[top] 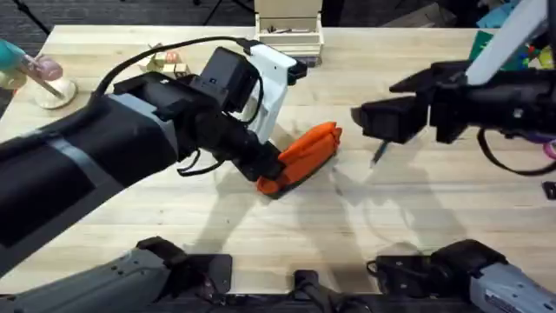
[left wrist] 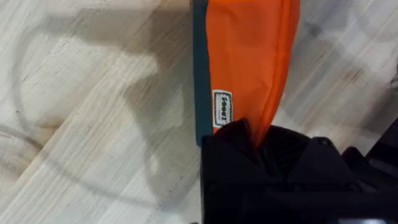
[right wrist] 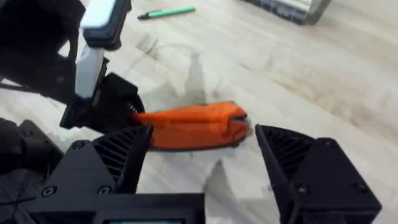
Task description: Unzip the bag, pick up the pens from the table one at a time and place them inside, then zip the bag closed.
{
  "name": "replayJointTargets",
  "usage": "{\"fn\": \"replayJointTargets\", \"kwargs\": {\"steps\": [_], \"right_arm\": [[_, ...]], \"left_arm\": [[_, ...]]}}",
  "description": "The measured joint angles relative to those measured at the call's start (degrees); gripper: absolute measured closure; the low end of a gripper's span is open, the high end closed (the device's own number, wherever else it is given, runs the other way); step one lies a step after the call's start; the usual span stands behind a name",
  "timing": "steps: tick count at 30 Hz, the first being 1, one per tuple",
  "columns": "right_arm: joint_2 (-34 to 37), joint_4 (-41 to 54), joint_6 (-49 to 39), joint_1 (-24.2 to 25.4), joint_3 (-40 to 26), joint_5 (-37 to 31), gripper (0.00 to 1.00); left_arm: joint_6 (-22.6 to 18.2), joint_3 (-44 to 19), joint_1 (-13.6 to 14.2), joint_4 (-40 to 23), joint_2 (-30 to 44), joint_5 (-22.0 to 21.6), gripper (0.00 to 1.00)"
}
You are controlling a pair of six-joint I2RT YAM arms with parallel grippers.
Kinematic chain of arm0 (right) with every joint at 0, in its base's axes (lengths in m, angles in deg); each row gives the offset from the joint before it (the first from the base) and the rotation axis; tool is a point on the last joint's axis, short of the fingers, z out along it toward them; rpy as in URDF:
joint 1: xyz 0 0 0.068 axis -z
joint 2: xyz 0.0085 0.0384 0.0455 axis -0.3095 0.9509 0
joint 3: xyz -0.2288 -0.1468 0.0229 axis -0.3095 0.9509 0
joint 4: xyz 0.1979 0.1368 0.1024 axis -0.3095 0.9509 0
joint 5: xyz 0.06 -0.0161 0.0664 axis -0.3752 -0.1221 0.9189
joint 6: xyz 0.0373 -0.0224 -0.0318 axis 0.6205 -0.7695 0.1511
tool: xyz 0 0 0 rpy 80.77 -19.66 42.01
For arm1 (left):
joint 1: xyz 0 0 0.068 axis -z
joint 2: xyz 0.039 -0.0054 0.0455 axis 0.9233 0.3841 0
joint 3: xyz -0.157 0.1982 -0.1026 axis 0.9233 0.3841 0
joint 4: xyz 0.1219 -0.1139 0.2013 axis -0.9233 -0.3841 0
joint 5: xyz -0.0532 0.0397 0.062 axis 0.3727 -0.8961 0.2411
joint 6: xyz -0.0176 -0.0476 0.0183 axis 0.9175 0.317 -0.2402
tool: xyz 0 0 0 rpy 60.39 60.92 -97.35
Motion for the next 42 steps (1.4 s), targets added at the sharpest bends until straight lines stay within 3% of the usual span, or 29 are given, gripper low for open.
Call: {"fn": "replayJointTargets", "kwargs": {"steps": [11, 28, 42], "right_arm": [[-1.98, 8.16, 0.67, 0.0, 0.0, -2.93, 0.004], [-1.79, 9.68, 0.67, 0.0, 0.0, -3.11, 0.004], [7.13, 9.68, 4.4, 0.0, 0.0, -3.12, 0.003]], "left_arm": [[0.0, 0.0, 0.0, 0.0, 0.0, 0.0, 0.948], [0.0, 0.0, 0.0, 0.0, 0.0, -0.02, 0.957], [0.0, 0.0, 0.0, 0.0, 0.0, -0.02, 0.958]]}}
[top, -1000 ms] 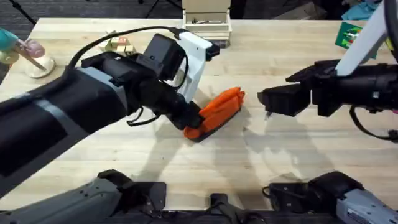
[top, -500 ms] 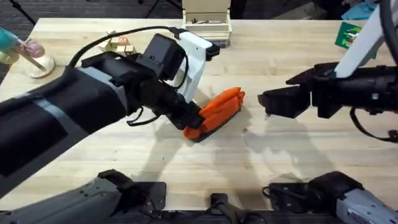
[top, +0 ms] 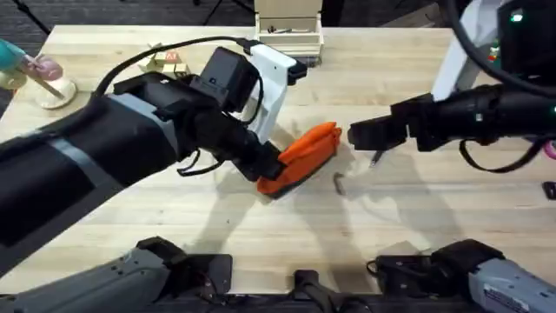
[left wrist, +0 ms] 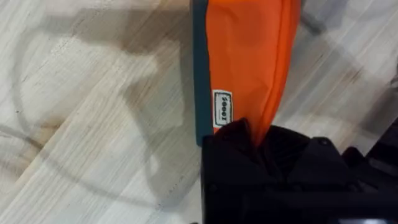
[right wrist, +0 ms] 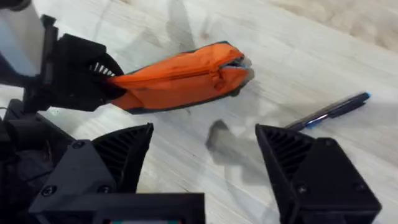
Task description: Unzip the bag, pick up the pens from the table one at a time and place them inside, then zip the bag closed.
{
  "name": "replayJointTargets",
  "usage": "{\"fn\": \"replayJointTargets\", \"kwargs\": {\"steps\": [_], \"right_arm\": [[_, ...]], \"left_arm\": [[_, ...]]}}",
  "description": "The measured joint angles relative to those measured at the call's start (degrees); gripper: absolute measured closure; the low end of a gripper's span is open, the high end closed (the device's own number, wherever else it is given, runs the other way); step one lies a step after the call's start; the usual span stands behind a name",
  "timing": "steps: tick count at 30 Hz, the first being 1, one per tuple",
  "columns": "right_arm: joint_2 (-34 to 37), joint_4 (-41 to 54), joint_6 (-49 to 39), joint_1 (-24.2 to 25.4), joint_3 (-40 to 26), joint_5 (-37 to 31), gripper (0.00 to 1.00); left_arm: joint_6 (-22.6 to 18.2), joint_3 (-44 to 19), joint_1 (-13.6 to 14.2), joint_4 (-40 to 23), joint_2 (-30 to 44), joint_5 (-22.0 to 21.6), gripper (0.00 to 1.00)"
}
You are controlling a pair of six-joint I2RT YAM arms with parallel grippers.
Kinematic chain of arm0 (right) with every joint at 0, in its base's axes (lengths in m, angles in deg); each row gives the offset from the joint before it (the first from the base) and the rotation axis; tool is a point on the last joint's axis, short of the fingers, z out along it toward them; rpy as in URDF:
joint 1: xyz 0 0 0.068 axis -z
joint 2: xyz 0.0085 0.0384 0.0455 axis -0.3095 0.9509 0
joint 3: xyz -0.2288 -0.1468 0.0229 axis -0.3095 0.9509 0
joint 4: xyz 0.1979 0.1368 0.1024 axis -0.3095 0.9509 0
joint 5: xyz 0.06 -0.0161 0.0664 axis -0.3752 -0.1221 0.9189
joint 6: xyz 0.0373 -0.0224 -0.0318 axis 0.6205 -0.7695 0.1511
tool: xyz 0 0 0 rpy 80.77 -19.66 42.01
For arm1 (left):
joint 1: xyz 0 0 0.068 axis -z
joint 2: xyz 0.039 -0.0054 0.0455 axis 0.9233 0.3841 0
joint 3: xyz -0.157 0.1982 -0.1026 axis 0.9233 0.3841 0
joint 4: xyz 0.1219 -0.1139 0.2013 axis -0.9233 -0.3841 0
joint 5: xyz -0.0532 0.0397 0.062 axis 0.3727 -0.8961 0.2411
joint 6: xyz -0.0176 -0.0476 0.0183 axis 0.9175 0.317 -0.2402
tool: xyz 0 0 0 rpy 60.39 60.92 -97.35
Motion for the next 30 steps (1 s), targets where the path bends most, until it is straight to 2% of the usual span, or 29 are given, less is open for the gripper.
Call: {"fn": "replayJointTargets", "kwargs": {"steps": [7, 18, 30], "right_arm": [[1.77, -2.03, 0.51, 0.0, 0.66, -0.02, 0.003], [2.15, -10.73, 2.31, 0.0, 7.95, -0.34, 0.004], [8.97, -15.06, 3.11, 0.0, 8.39, -0.37, 0.003]], "left_arm": [[0.0, 0.0, 0.0, 0.0, 0.0, 0.02, 0.958], [0.0, 0.0, 0.0, 0.0, 0.0, 0.02, 0.958], [0.0, 0.0, 0.0, 0.0, 0.0, 0.0, 0.958]]}}
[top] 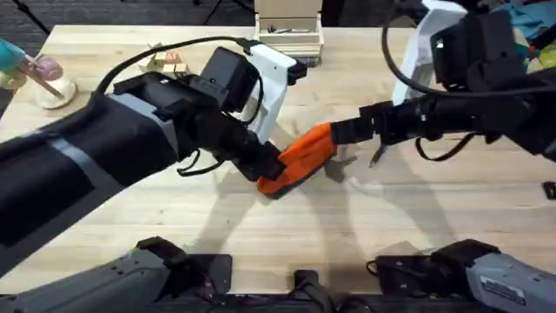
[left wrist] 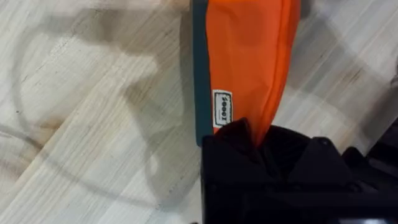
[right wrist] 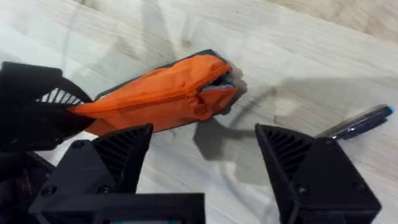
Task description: Unzip the bag, pick up the pens from the table one at a time and place them inside, then zip the bag closed.
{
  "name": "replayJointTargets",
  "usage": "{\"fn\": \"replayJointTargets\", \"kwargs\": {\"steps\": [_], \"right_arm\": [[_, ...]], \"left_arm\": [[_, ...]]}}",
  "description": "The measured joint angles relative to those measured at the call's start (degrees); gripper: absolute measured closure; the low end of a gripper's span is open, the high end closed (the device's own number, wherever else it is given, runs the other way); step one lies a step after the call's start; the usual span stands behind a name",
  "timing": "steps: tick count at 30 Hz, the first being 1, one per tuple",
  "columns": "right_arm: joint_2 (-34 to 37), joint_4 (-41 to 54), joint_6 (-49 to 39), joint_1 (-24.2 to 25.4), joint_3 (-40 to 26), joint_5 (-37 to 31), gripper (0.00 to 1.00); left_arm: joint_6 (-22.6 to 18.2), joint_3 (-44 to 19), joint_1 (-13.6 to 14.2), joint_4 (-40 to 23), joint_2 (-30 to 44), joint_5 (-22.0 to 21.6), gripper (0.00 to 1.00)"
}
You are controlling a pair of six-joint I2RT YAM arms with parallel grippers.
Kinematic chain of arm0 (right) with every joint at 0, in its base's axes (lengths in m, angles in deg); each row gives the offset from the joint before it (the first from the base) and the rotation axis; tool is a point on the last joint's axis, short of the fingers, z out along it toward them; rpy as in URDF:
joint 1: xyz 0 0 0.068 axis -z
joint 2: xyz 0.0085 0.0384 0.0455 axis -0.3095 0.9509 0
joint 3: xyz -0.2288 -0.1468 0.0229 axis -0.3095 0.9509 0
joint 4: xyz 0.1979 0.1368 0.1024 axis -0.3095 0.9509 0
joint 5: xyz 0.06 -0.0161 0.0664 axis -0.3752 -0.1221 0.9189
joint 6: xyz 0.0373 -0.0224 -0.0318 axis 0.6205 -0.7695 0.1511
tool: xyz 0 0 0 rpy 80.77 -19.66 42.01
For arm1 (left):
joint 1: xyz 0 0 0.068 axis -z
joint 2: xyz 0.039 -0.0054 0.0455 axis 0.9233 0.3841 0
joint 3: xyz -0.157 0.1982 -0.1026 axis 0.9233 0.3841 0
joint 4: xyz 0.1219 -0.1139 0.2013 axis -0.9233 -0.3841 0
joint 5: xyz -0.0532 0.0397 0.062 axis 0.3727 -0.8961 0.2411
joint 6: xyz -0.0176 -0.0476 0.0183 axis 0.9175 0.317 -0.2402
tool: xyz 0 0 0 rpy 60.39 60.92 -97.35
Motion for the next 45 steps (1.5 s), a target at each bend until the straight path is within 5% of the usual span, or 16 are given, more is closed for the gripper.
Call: {"fn": "replayJointTargets", "kwargs": {"steps": [25, 31, 37, 38, 45], "right_arm": [[11.28, -5.48, 0.36, -0.99, 0.09, 2.21, 0.08], [11.28, -7.07, 0.4, -2.01, 0.11, 3.15, 0.393], [11.28, -7.2, 0.42, -2.05, 0.11, 3.85, 0.568], [11.28, -7.22, 0.44, -2.05, 0.11, 3.85, 0.672], [11.28, -7.2, 0.42, -2.05, 0.14, 3.85, 0.833]], "left_arm": [[0.0, 0.0, 0.0, 0.0, 0.0, 0.0, 0.957], [0.0, 0.0, 0.0, 0.04, 0.0, -0.02, 0.957], [0.0, 0.0, 0.0, 0.04, 0.0, -0.02, 0.957], [0.0, 0.0, 0.0, 0.04, 0.0, -0.02, 0.957], [0.0, 0.0, 0.0, 0.11, 0.0, -0.07, 0.955]]}}
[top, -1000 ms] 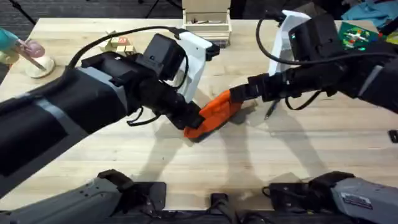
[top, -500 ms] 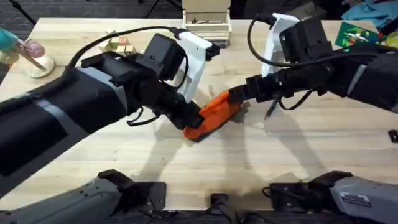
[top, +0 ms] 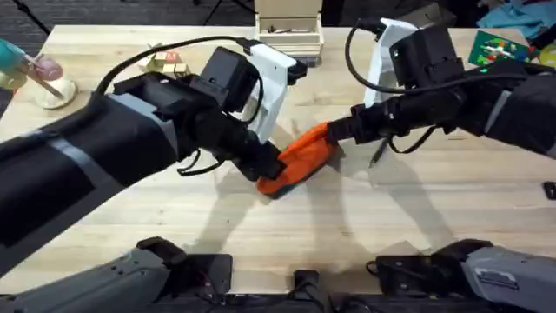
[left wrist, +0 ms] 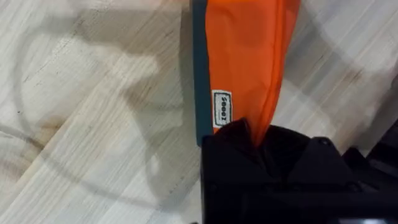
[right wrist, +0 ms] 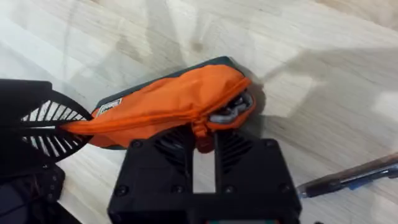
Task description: Unzip the bag, pick up the pens from the table one at a time and place them inside, then zip the bag closed.
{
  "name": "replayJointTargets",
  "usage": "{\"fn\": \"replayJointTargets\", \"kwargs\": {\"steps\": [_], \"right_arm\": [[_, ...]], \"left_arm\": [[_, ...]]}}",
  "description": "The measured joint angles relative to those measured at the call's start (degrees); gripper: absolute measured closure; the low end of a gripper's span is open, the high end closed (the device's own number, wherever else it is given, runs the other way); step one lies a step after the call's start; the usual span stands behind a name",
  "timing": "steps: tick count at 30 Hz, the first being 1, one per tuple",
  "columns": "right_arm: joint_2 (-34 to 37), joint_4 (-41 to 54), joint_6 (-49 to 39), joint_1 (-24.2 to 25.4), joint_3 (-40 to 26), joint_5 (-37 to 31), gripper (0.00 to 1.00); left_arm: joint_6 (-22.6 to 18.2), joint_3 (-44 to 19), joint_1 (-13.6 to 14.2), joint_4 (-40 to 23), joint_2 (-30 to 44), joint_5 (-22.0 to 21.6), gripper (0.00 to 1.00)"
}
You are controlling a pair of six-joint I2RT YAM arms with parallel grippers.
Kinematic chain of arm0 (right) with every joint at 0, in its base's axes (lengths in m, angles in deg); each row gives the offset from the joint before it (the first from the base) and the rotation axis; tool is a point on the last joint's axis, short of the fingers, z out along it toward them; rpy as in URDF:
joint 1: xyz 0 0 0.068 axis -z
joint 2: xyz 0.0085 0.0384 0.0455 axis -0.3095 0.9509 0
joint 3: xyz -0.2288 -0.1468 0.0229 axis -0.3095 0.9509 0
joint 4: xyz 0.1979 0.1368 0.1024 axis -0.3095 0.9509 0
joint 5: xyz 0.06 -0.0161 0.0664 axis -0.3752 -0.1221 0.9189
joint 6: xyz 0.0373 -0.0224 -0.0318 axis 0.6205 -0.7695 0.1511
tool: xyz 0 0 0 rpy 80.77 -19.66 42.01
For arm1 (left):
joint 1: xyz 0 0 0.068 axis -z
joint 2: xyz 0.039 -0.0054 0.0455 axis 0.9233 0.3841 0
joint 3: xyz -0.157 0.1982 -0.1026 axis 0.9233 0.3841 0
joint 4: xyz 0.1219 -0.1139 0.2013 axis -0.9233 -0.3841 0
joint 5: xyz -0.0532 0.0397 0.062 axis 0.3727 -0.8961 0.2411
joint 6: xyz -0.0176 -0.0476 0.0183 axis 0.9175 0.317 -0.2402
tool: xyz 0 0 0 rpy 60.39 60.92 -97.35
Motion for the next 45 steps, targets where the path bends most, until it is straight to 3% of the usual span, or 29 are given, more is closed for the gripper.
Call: {"fn": "replayJointTargets", "kwargs": {"steps": [8, 33, 38, 45], "right_arm": [[0.01, 0.02, 0.0, 0.0, 0.07, 0.1, 0.961], [-5.14, 1.12, 0.46, 0.51, 0.07, 1.77, 0.97], [-5.14, -0.46, 2.01, -2.88, 0.07, 1.26, 0.97], [-5.14, -1.19, 3.02, -13.71, 0.07, -3.61, 0.97]], "left_arm": [[0.0, 0.0, 0.0, 0.11, 0.0, -0.02, 0.956], [0.0, 0.0, -0.02, 0.0, 0.0, 0.02, 0.956], [0.0, 0.0, -0.34, -1.44, 0.0, -0.65, 0.956], [-0.02, 0.39, -0.55, -4.05, 0.0, -3.24, 0.956]]}}
